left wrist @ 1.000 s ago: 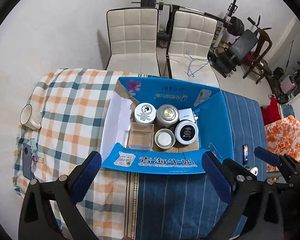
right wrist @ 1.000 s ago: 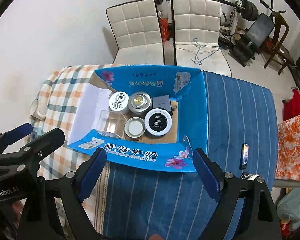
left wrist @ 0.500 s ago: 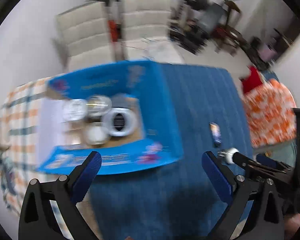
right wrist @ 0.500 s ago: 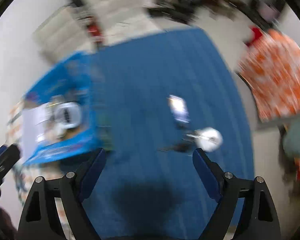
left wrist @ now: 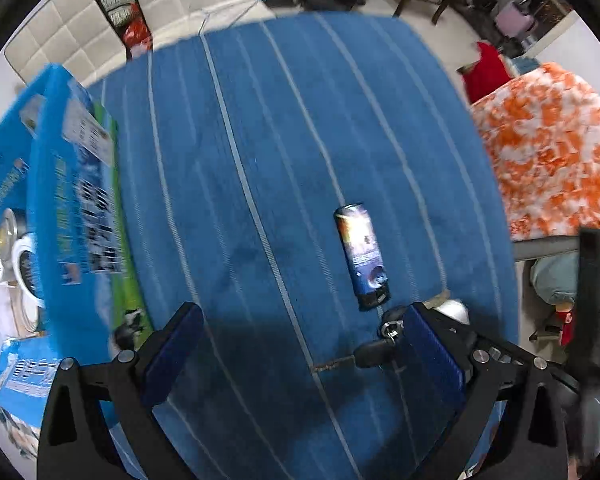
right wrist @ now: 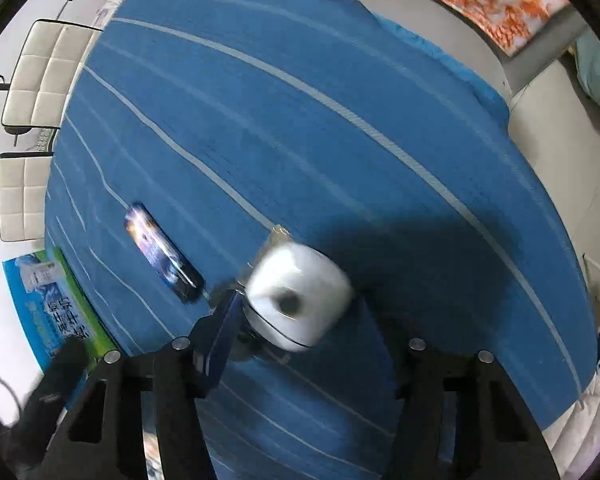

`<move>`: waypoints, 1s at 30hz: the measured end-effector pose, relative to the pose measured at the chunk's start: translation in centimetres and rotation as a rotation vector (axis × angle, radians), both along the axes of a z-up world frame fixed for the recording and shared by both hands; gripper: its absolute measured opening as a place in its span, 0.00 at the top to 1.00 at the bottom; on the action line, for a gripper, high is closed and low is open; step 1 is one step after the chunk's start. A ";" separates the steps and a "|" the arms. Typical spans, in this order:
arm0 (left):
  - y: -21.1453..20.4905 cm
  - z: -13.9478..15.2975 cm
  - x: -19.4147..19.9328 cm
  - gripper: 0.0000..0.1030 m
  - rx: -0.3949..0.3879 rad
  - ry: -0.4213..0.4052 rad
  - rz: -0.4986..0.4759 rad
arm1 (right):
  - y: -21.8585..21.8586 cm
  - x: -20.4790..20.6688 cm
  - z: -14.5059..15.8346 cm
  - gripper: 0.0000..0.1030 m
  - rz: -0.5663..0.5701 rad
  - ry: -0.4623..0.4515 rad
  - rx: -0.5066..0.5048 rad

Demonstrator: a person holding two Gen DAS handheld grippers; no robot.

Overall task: Organize rigid objects
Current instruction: 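Grasp the space-print drink can with the left tool while the right tool grasps the white device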

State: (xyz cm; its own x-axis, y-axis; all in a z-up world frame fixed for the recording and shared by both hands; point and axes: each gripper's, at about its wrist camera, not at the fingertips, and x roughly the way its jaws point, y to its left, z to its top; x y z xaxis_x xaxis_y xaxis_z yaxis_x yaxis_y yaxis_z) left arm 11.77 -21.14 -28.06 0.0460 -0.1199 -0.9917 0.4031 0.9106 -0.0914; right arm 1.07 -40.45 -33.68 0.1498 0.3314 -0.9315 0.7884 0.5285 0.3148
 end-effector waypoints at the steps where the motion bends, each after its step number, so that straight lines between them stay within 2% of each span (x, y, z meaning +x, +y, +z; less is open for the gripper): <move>1: 0.0 -0.4 0.1 0.00 0.000 0.009 0.011 | 0.2 0.4 0.1 0.40 0.018 0.009 -0.017; 3: 0.1 -0.8 0.3 0.02 0.002 0.023 0.034 | 0.6 1.1 0.2 0.42 0.065 0.042 -0.047; 4: 0.1 -1.1 0.5 0.02 0.005 0.030 0.046 | 0.8 1.4 0.4 0.48 0.090 0.058 -0.067; 9: -0.5 -2.1 0.8 0.02 -0.006 0.057 0.068 | 1.6 2.0 1.3 0.50 0.239 0.075 -0.160; 14: -2.2 -3.7 1.6 0.02 -0.041 0.116 0.071 | 0.5 3.5 2.1 0.50 0.380 0.014 -0.248; 16: -2.7 -4.7 2.0 0.11 -0.039 0.134 0.076 | 0.5 4.5 2.1 0.50 0.432 0.000 -0.244; 18: -3.5 -5.4 2.1 0.31 -0.030 0.144 0.067 | 0.3 5.3 2.4 0.50 0.469 -0.004 -0.246; 22: -5.7 -5.2 1.5 0.36 0.024 0.076 -0.018 | -0.4 5.5 2.7 0.49 0.471 -0.008 -0.266; 23: -5.8 -5.3 1.4 0.40 0.035 0.066 -0.027 | -0.4 5.3 2.8 0.48 0.461 -0.003 -0.268; 25: -5.8 -5.0 1.0 0.60 0.057 0.037 -0.042 | -0.4 5.1 2.3 0.47 0.449 0.016 -0.257; 26: -5.5 -4.9 1.0 0.79 0.061 0.031 -0.045 | -0.5 4.7 1.7 0.47 0.439 0.032 -0.244; 30: -2.9 -4.8 1.3 0.78 0.010 0.060 -0.018 | -0.5 4.6 1.2 0.46 0.382 0.044 -0.276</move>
State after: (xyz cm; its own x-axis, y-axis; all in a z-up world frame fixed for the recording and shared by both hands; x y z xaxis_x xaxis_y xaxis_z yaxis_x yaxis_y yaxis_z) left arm 13.05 -24.00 -32.90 -0.0161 -0.1099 -0.9938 0.4134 0.9043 -0.1067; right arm 5.69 -40.94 -32.53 0.0241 0.0943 -0.9953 0.5303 0.8427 0.0927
